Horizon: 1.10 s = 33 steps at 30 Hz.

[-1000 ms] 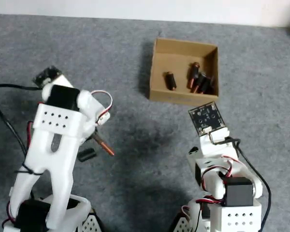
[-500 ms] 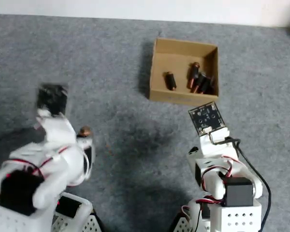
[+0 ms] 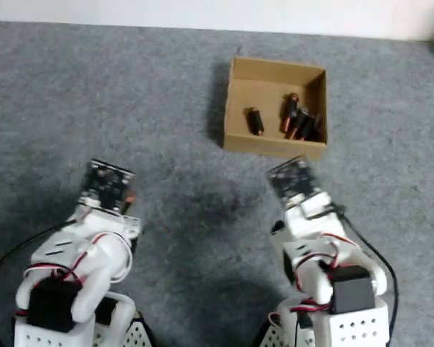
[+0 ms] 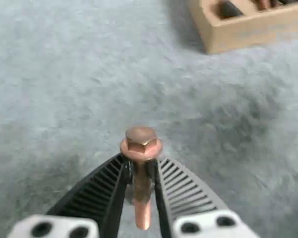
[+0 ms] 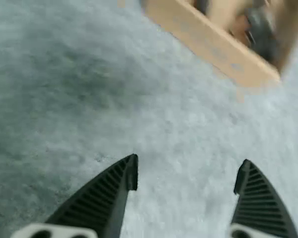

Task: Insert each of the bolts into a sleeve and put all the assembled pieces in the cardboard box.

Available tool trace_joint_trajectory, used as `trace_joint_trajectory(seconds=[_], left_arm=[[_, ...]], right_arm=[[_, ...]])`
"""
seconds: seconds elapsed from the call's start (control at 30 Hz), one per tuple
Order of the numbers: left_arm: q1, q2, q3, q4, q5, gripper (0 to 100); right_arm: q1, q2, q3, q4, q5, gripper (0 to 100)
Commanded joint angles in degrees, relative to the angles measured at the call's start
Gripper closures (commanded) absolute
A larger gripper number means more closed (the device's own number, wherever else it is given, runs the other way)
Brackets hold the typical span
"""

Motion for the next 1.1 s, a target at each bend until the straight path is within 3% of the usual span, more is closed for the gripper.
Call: trace_joint_trajectory(seconds=[0.0,0.2,0.33,0.53,0.8,1.07], left_arm=[[-7.7,-0.7,-3.4,-1.6,-0.3,99],[-21.4,1.0,-8.7,-1.5,-0.2,99],[-30.2,8.3,-16.7,2.3,-0.2,99],[-41.4,17.0,-21.6,4.9,0.2,99],[-46.9,17.1,-18.6,1.0,1.2,99],[-47.2,17.1,-17.3,0.2,1.2,99]], right_arm=[[-9.4,1.4,0.9,-6.5,1.1,70.1],[-24.4,15.9,2.6,-15.2,6.6,70.1],[-29.4,31.6,-3.3,-21.9,8.9,70.1],[-37.2,54.9,-17.5,-22.6,13.4,70.1],[-42.0,71.7,-33.1,-23.0,17.7,70.1],[-43.0,85.1,-43.1,-22.9,23.1,70.1]])
